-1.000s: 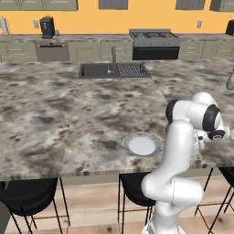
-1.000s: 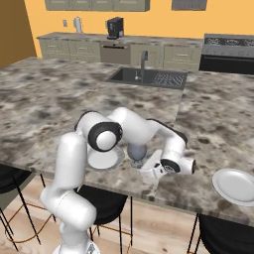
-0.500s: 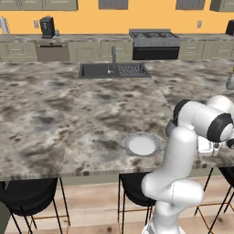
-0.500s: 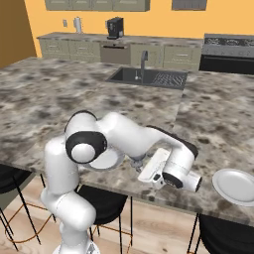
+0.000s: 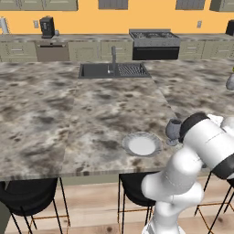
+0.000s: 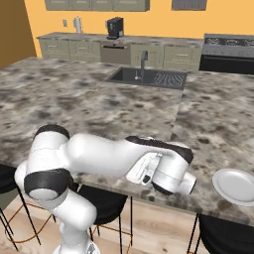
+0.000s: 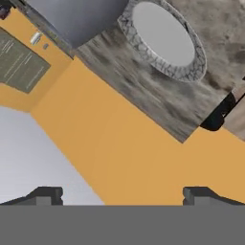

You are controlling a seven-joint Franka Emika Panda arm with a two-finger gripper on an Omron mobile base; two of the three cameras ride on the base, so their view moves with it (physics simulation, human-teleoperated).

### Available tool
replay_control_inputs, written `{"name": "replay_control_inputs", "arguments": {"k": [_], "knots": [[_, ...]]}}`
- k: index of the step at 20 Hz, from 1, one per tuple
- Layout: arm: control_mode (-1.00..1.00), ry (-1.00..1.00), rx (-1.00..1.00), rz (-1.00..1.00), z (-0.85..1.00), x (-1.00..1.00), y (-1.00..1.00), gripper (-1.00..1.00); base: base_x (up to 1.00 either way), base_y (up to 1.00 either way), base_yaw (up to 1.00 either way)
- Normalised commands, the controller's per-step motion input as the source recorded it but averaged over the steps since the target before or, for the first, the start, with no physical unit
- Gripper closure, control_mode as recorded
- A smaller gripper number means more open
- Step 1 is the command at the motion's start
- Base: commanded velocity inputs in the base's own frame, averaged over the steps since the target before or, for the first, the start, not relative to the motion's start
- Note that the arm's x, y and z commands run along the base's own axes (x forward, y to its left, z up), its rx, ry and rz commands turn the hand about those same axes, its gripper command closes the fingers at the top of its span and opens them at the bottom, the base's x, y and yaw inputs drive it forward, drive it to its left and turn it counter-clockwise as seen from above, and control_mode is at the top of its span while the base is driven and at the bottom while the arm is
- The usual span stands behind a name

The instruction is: Retrieve the wine glasses from the counter and place one next to each plate.

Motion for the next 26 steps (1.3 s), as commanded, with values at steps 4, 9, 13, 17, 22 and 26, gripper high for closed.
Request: {"name": "replay_control_inputs", "arguments": {"k": [4,9,13,17,22,26], "knots": [[-1.00,-0.21,-0.07,-0.06,0.69,-0.42,0.67,-1.00,0.00,0.00,0.00],[-1.00,-0.14,-0.02,-0.06,0.57,-0.39,0.71,-1.00,0.00,0.00,0.00],[-1.00,-0.19,0.00,-0.01,0.62,-0.12,0.77,-1.00,0.00,0.00,0.00],[-1.00,-0.29,0.00,0.00,0.62,-0.17,0.76,-1.00,0.00,0.00,0.00],[1.00,-0.14,0.00,0.00,0.27,-0.13,0.33,-1.00,-0.44,0.46,0.00],[1.00,0.00,0.00,0.00,0.00,0.00,0.00,-1.00,-1.00,0.82,0.00]]}}
